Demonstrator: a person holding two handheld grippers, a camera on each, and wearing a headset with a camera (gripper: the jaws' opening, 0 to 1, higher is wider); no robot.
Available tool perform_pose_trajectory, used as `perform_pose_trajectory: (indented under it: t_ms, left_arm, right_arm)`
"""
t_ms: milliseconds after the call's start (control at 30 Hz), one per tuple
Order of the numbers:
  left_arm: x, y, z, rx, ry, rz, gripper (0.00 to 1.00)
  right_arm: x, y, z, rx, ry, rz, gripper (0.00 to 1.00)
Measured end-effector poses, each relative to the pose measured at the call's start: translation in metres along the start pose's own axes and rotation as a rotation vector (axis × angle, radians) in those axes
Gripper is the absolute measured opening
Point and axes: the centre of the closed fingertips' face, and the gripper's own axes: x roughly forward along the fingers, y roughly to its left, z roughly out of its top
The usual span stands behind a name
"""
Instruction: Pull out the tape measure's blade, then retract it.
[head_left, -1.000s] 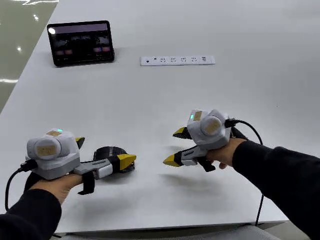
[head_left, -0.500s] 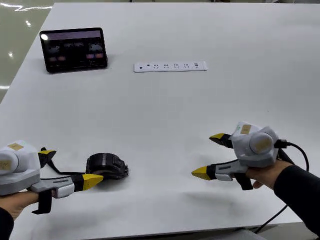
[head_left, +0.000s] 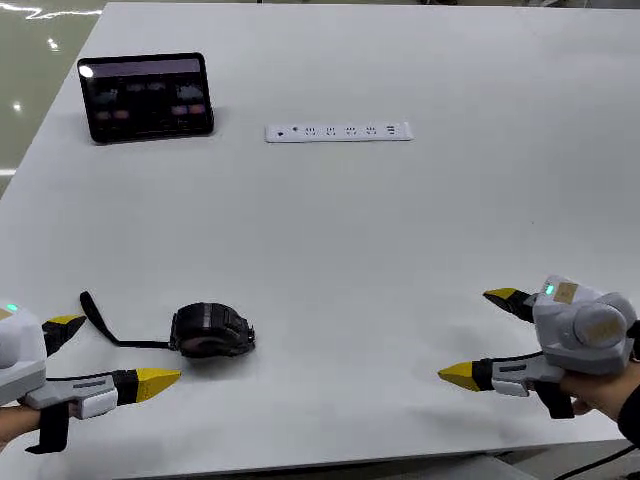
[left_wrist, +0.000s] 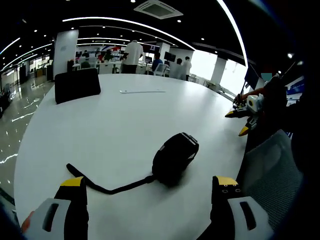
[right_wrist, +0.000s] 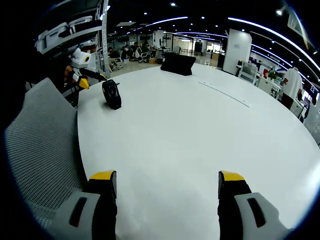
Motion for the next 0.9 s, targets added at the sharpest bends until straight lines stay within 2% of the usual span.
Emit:
perform_pose_trajectory:
  t_ms: [133, 333, 600, 667, 900]
  left_arm:
    - [-0.004, 0.002, 0.001, -0.003, -0.014, 0.011, 1.0]
    - [-0.008, 0.007, 0.001, 0.002, -0.006, 0.024, 1.0]
    - [-0.011, 0.011, 0.003, 0.004, -0.011, 0.034, 1.0]
    - [-0.012, 0.008, 0.002, -0.001, -0.003, 0.016, 1.0]
    - [-0.013, 0.012, 0.002, -0.004, -0.005, 0.019, 1.0]
  right_arm:
    - [-0.009, -0.004, -0.01, 0.023, 0.002, -0.012, 0.82]
    - [-0.013, -0.003, -0.027, 0.058, 0.024, -0.017, 0.91]
    - [-0.009, 0.003, -0.026, 0.072, 0.025, -0.003, 0.98]
    - [-0.008, 0.001, -0.026, 0.078, 0.021, -0.005, 1.0]
    - [-0.009, 0.001, -0.022, 0.08, 0.015, -0.011, 1.0]
